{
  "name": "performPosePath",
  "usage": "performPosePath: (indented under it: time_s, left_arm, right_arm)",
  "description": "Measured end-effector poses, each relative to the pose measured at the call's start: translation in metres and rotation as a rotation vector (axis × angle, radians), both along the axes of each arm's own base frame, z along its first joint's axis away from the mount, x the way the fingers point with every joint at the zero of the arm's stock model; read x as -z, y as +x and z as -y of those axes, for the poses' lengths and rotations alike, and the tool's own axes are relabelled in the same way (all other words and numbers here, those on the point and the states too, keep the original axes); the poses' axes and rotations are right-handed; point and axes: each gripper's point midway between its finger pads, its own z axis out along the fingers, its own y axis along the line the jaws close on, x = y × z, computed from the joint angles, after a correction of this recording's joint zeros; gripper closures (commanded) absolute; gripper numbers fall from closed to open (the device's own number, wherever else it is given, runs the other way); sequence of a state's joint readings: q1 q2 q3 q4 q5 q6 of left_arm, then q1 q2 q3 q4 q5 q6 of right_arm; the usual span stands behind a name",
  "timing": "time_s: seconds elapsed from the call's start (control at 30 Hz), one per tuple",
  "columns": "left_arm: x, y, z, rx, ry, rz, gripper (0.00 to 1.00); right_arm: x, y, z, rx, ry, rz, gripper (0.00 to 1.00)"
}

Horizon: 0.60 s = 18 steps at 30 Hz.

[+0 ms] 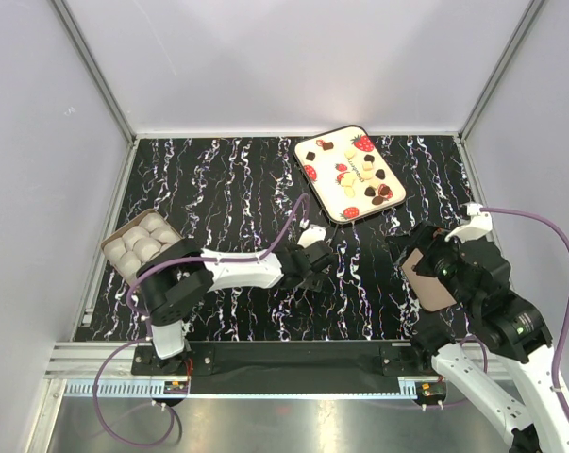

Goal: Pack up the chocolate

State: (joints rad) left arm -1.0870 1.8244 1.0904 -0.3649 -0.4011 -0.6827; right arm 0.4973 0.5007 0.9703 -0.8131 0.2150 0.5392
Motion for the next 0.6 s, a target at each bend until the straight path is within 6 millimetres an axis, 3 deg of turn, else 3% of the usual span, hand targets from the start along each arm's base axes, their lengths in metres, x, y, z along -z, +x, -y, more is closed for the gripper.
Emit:
performPosePath:
  time_s: [0.3,0.43,0.6]
  left_arm:
    - [0.000,0.010,0.005,-0.034,-0.003,0.007,0.26]
    - [0.000,0.012,0.006,-0.043,-0.003,0.009,0.43]
    - [-0.002,0.009,0.001,-0.047,0.009,0.001,0.53]
  right_arm:
    - [-0.003,-0.002,0.001,0.000,0.006,0.013,0.00]
    - [-0.003,-0.003,0.002,0.001,0.009,0.017,0.00]
    - [-0.004,-0.004,0.002,0.001,0.012,0.022,0.00]
